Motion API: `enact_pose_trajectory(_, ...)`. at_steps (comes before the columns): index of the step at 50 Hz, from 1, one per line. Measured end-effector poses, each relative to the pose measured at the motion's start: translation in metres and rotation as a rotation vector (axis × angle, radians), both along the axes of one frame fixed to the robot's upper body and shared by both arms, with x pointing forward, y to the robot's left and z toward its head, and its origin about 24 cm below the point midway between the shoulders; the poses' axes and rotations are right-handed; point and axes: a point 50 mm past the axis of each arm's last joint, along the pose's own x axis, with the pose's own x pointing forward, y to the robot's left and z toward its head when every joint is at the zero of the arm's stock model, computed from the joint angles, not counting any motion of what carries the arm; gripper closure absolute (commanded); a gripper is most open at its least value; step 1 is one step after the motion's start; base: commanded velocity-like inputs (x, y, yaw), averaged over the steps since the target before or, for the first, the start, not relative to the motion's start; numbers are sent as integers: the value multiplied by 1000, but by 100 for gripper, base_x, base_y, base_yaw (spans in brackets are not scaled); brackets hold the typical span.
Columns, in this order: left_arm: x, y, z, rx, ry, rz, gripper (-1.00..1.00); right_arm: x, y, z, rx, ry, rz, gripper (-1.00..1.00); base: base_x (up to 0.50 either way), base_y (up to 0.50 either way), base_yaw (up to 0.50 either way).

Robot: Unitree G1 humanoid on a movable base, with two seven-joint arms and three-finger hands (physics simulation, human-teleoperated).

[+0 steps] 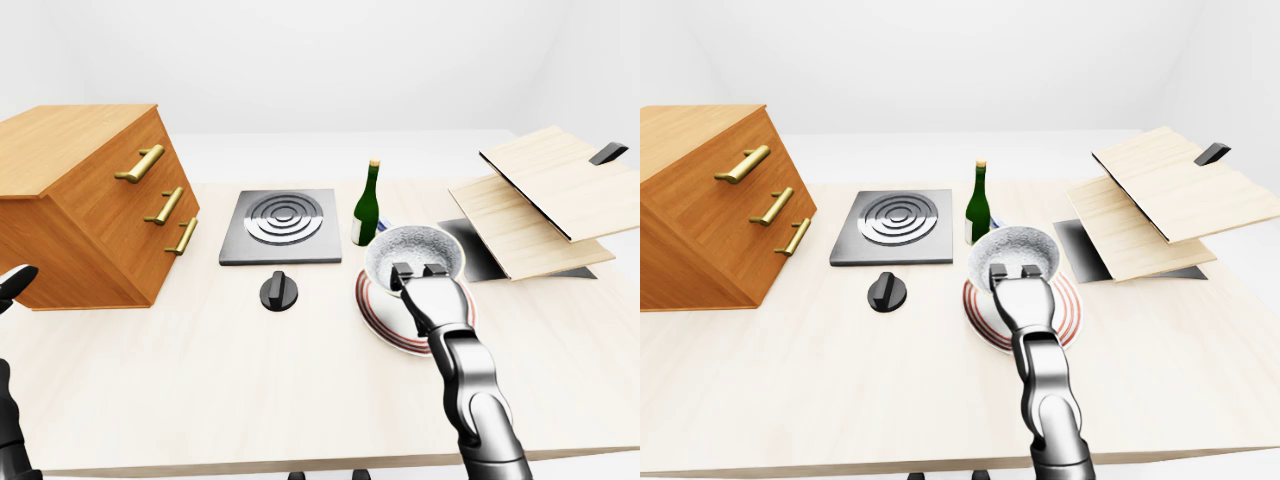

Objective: Pick up the akita bowl and put it on the plate.

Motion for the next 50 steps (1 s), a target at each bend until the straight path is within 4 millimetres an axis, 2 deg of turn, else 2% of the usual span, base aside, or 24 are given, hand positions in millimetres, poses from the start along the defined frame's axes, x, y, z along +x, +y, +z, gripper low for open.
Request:
enact_pose_trajectory(21,0,0,0,0,3,1,-100,10,-13,-8,4,-3,-30,100,0,0,0)
enact_pose_trajectory(50,0,0,1,2,-1,2,-100,19,-20,-30,13,27,-37,100,0,0,0)
